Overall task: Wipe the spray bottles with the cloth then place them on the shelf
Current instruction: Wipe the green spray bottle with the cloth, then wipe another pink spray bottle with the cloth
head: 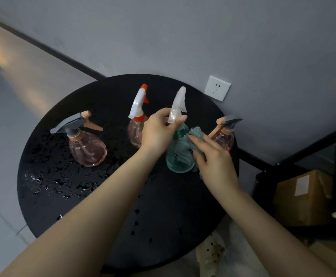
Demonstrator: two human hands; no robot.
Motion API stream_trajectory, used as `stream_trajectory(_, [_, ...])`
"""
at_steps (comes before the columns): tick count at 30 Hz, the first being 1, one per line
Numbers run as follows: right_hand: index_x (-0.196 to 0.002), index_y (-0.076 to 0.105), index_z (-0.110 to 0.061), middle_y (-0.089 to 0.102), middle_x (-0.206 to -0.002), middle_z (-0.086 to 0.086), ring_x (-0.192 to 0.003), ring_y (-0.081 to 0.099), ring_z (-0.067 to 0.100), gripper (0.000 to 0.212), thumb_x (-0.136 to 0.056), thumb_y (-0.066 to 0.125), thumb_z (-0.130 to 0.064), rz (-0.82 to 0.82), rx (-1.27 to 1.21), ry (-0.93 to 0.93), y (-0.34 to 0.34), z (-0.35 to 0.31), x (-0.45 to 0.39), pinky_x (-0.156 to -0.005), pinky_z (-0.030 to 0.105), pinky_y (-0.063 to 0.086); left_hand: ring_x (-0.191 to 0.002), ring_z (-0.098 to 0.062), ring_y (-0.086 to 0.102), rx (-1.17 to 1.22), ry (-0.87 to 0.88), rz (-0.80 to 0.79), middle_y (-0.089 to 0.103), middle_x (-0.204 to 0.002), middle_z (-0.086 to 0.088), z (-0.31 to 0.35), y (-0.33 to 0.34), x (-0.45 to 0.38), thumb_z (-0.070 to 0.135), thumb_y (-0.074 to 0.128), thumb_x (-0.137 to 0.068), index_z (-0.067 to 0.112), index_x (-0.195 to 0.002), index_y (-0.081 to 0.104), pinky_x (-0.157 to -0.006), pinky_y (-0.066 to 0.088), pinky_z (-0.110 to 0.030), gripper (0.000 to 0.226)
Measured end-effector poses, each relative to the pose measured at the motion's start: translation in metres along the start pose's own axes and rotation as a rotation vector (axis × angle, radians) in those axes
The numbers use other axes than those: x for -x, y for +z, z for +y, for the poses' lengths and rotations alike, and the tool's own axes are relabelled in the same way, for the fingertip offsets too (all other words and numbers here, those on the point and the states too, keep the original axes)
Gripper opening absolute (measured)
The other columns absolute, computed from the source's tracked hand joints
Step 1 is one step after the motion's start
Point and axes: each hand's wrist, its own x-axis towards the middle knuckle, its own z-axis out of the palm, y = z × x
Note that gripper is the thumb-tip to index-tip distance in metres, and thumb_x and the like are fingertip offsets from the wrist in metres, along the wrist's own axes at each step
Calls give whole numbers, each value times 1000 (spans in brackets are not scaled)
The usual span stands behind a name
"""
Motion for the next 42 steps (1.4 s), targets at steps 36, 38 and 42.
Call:
stream_trajectory(36, [-125,61,-16,55,-132,1,-121,49,12,39,-89,60,-3,-139,-17,-5,18,-49,10,-95,-1,22,-91,-13,56,-296,-214,215,62,-97,2,-62,-113,55,35,62,-89,13,-104,61,-75,38,-23,27])
stream_trajectory(38, [-125,61,-14,56,-129,0,-117,48,6,39,-88,59,-1,-146,-51,-37,30,-63,8,-87,-11,18,-93,-16,56,-309,-310,282,62,-100,-2,-76,-143,57,39,61,-88,11,-104,60,-74,38,-26,32])
stream_trajectory(42, [-125,61,-15,53,-124,-9,-121,48,9,39,-89,59,-1,-191,-107,-68,59,-87,4,-84,-12,19,-109,-23,56,-328,-402,306,59,-113,-5,-102,-180,54,47,62,-85,10,-122,53,-80,42,-30,53])
